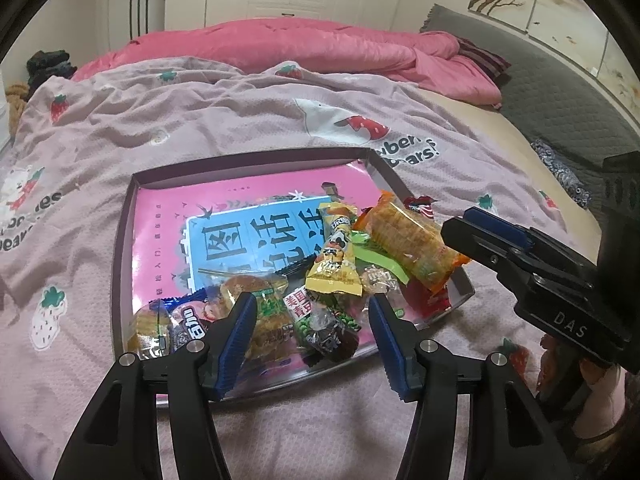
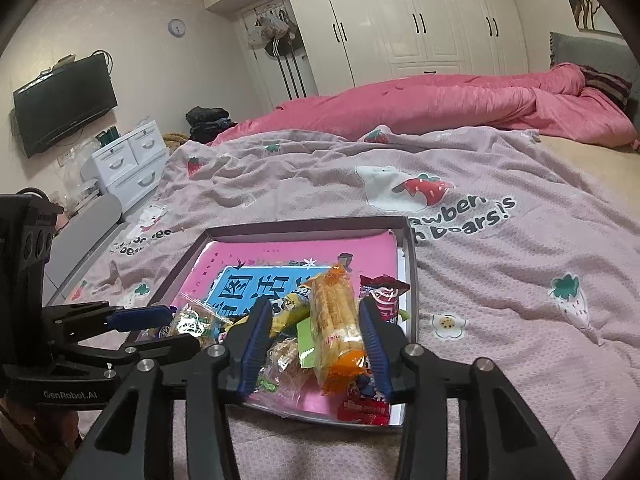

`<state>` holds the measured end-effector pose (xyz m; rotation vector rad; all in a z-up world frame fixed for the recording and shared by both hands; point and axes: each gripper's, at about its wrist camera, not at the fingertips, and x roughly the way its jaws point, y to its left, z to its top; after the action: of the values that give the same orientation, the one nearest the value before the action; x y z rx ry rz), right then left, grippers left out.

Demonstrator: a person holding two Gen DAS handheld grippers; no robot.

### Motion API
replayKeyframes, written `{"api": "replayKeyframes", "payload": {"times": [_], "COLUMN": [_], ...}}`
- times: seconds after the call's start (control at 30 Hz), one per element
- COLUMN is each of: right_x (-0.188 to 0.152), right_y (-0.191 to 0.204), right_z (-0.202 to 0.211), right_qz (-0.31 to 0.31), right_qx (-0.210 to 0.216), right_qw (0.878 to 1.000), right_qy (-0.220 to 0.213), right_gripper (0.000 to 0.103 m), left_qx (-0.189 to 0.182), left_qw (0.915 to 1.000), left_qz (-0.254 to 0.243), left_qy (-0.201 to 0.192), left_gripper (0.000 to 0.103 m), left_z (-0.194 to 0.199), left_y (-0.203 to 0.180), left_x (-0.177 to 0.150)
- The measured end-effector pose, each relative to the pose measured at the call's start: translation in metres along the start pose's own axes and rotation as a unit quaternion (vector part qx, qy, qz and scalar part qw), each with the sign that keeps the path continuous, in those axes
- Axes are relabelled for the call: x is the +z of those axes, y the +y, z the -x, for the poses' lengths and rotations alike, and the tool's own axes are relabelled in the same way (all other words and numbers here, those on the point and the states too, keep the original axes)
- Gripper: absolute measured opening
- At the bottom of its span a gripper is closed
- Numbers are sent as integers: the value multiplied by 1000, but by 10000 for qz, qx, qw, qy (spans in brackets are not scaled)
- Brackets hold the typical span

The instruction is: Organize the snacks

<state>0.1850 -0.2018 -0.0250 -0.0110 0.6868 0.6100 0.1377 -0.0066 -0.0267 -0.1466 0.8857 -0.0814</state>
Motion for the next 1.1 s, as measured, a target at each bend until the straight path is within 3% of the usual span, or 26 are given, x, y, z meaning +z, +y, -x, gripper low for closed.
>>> {"api": "replayKeyframes", "payload": {"times": [0.1, 0.2, 0.43, 0.77, 1.1], "right_x": [0, -2, -12, -35, -47], "right_y": [1, 6, 22, 46, 48], "right_z": [6, 17, 44, 62, 84], "right_qz": [18, 27, -78, 82, -144], "right_qx": [-40, -110, -275, -855, -1131], "right_qw": [10000, 9999, 9993, 9963, 9935], "right_qy": [-55, -127, -261, -7, 58], "right_gripper": [50, 52, 65, 83, 87], "left_qx": [38, 100, 211, 269, 382], "left_qw": [10000, 9999, 9997, 9994, 9988], "left_qz": [4, 37, 60, 160, 263], "left_qy": [-28, -85, -114, -128, -175], "left_gripper": [60, 75, 75, 75, 75], "left_z": [4, 9, 23, 47, 70], "left_y": [0, -1, -2, -6, -6], "left_x": [0, -2, -8, -29, -47]}}
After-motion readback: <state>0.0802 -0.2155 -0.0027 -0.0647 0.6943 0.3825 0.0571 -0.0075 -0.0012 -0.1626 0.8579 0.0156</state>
